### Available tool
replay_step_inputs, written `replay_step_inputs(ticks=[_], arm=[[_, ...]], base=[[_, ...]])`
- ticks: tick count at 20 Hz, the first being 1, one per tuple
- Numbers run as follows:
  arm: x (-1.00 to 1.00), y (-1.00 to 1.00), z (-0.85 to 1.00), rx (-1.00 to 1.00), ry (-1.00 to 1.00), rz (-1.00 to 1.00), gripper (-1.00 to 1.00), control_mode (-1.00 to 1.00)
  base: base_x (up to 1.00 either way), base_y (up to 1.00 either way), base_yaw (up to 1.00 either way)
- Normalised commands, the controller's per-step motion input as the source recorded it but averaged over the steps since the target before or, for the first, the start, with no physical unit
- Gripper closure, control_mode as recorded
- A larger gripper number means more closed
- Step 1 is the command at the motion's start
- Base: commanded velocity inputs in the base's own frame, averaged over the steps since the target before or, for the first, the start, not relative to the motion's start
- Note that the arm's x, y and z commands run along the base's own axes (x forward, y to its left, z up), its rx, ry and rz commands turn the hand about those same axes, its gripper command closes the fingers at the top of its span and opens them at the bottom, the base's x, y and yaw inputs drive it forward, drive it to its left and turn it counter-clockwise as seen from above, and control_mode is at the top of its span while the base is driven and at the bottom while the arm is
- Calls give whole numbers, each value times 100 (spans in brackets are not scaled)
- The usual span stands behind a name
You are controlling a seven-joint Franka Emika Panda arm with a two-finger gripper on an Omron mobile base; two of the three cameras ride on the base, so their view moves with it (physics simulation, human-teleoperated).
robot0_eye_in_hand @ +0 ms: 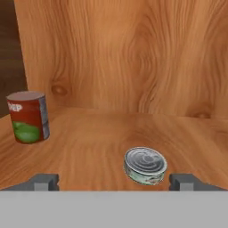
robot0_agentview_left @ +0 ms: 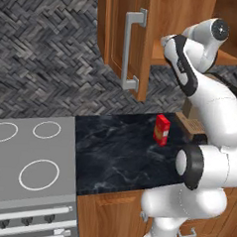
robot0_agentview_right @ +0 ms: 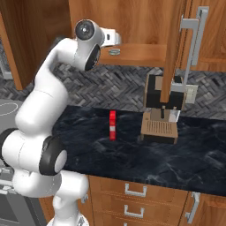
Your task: Restock the canned food cabinet by taking the new fresh canned food from the counter and placing it in the cabinet. Then, take the old canned food from the cabinet and place it on the counter.
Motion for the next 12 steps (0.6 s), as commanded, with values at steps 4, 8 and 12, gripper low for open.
replay_step_inputs(ticks=[4, 8, 12], arm=[[-37, 83, 30, 3, 8, 15, -100, -100], [7, 15, 12, 12, 22, 18, -100, -100], [36, 10, -1, 3, 2, 1, -100, -100]], base=[[0, 0, 0], [0, 0, 0], [0, 0, 0]])
